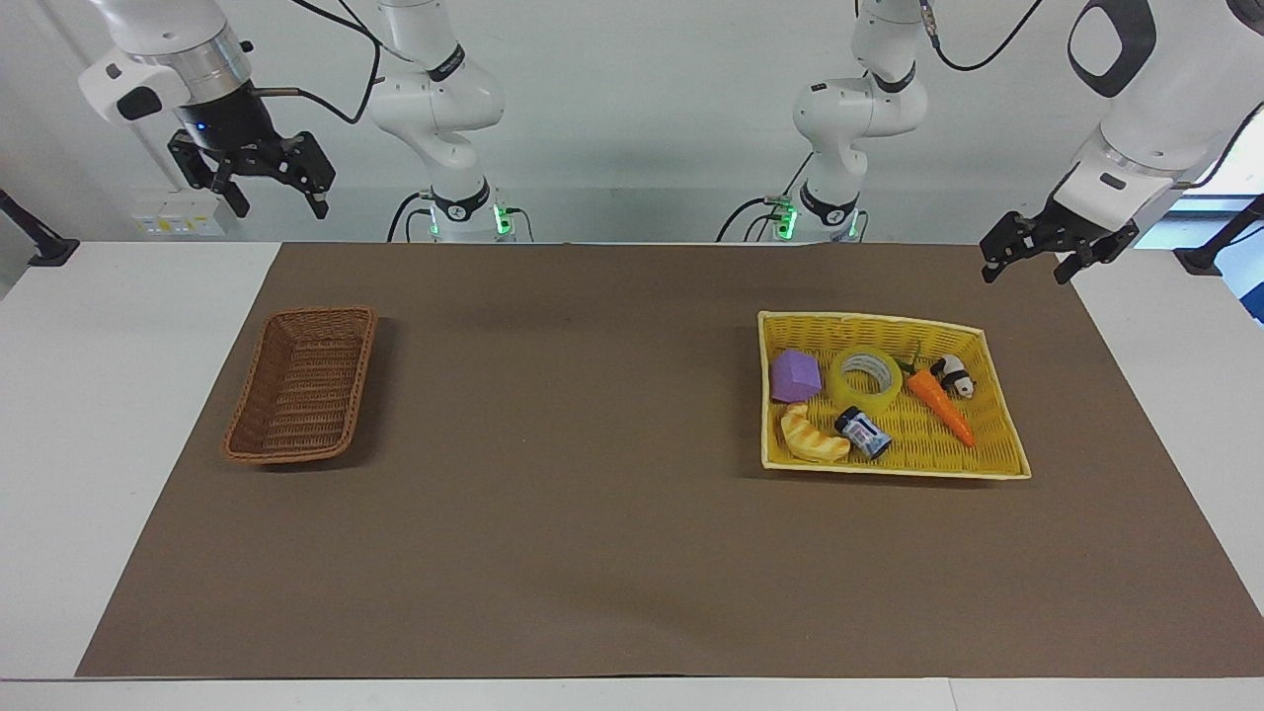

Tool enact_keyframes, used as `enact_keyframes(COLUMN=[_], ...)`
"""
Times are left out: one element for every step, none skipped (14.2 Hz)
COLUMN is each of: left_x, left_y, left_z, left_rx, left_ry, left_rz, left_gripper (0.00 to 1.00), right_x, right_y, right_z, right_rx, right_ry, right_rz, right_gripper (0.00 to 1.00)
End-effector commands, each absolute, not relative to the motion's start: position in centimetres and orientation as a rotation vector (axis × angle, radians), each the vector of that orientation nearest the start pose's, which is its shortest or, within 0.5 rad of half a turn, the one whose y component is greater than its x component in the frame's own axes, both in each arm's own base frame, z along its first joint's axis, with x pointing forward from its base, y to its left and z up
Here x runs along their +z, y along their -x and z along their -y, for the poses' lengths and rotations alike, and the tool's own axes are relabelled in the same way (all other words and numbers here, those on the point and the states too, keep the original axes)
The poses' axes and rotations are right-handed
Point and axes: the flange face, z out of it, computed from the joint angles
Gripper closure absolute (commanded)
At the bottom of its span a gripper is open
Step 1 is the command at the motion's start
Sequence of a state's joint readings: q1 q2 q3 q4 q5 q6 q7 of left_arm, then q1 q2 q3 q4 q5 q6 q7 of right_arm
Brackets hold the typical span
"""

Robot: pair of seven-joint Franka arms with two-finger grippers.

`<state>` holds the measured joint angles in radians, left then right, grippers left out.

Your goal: Move tape to another basket

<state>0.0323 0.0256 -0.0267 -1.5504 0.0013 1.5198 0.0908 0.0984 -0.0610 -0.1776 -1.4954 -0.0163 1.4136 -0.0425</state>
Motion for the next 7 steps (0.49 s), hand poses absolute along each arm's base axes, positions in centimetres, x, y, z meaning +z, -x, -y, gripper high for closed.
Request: enact_keyframes(left_x=[61.6,61.3,61.2,60.6,60.3,59.5,58.6], left_y=[-55.8,-55.7,-55.6,-55.6,-55.6,-55.7,-55.8], left_z=[-0.1,-0.1,-0.1,-0.1,0.0,0.0,0.3], left_rx=[0.045,0.038,0.024,0.019,0.014,0.019,0.014], left_ry=[3.147,3.149,3.148,3.148,3.148,3.146,3.145], left_rz=[-0.147,-0.147,-0.149,-0.149,-0.149,-0.154,-0.177], left_gripper=[0.0,0.0,0.0,0.0,0.0,0.0,0.0], right_x=[67.7,67.7,67.7,67.7,67.7,67.7,67.7], right_y=[-50.8,-50.8,-50.8,-50.8,-50.8,-50.8,-50.8], right_z=[5.1,5.0,5.0,5.0,5.1,5.0,5.0], right_rx=[0.034,0.036,0.036,0.036,0.036,0.036,0.036], right_ry=[3.141,3.141,3.141,3.141,3.141,3.141,3.141], right_rz=[-0.029,-0.026,-0.026,-0.026,-0.029,-0.026,-0.026], right_gripper=[0.0,0.0,0.0,0.0,0.0,0.0,0.0])
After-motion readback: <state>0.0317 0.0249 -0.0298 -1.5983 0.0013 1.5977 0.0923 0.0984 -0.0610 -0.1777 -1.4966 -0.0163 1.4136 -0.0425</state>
